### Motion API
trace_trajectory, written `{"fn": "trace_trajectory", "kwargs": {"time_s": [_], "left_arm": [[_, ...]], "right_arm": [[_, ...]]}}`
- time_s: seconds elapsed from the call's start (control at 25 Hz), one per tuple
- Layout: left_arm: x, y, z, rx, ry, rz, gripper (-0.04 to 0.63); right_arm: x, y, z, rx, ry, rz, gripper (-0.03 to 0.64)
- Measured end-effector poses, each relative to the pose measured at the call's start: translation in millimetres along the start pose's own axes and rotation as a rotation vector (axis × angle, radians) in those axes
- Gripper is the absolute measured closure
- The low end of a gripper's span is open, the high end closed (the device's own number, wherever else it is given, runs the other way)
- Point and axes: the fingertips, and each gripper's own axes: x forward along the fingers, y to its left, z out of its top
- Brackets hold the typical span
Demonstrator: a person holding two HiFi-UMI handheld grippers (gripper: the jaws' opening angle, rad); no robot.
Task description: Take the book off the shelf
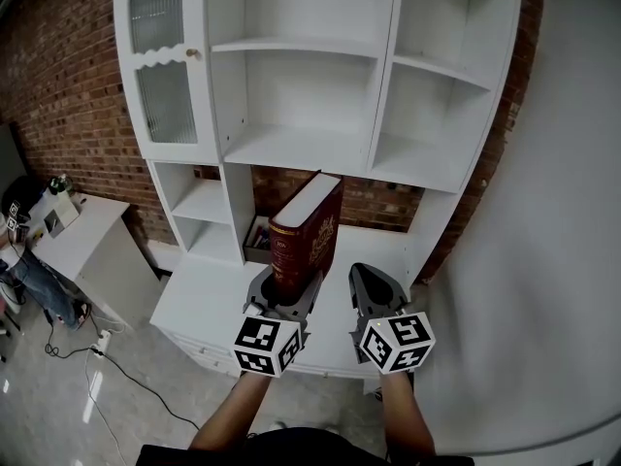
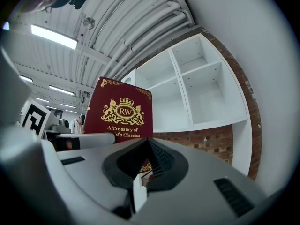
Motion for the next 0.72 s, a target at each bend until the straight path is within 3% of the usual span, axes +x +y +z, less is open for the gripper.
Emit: {"fn": "trace_trajectory", "kwargs": {"time_s": [0.72], "left_arm": [[-10.7, 4.4, -0.1, -0.008, 0.001, -0.003, 0.360]], "right_arm": [[-1.4, 14.1, -5.7, -0.008, 0.020, 0.008, 0.598]]}}
